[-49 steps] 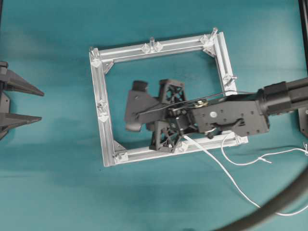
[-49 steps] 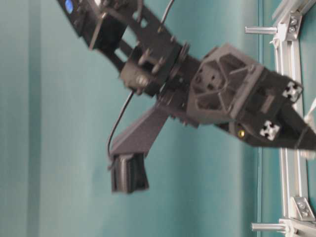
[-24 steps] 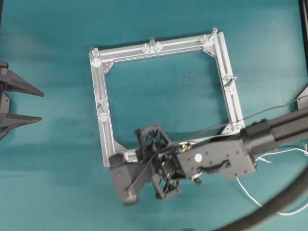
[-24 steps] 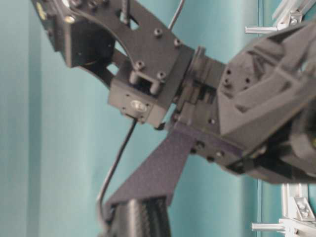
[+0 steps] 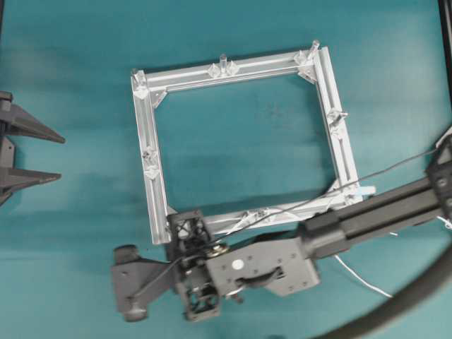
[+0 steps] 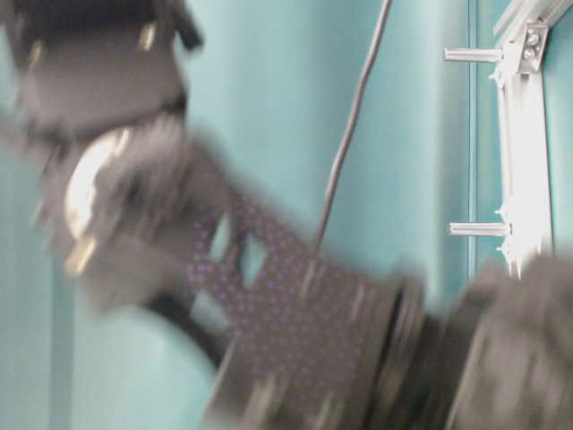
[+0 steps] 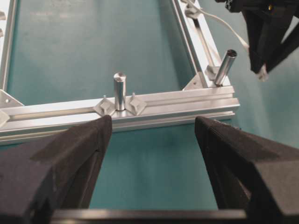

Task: Move the cable alternately left and right between 8 pins so it hooks onto each one.
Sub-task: 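Carry the cable with the right gripper leftward along the bottom frame rail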

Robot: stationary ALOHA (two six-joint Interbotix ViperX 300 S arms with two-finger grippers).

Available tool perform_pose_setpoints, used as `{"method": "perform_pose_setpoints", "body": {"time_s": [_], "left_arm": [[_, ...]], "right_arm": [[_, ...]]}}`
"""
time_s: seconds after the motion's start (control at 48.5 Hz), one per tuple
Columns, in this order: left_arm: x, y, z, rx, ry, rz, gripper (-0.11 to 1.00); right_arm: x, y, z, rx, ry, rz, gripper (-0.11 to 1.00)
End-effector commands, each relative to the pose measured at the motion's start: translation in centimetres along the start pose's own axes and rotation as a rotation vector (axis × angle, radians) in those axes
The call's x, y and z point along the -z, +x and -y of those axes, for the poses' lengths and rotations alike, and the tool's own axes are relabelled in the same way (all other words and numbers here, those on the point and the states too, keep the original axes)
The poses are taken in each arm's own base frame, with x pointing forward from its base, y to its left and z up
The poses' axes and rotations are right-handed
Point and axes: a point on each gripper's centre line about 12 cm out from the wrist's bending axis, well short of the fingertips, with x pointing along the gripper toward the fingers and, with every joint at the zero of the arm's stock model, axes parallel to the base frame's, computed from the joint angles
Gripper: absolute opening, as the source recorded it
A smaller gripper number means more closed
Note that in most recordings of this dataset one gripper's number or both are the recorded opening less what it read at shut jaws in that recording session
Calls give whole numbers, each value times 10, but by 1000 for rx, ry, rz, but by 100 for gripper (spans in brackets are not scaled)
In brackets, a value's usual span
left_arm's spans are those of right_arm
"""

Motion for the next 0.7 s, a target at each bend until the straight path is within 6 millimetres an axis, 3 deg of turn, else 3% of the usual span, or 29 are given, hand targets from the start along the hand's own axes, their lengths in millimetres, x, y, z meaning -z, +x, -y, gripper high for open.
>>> {"method": "perform_pose_setpoints", "body": {"time_s": [0.0,0.227,0.68], "left_arm": [[-4,0,1,8,0,15,75],[-2,1,1,8,-1,15,75],[-4,0,1,8,-4,19,75]], "right_arm": [[-30,-26,3,-9,63,82,16],[-54,-25,24,10,332,86,16],[-63,-5,76,34,689,153,16]]}}
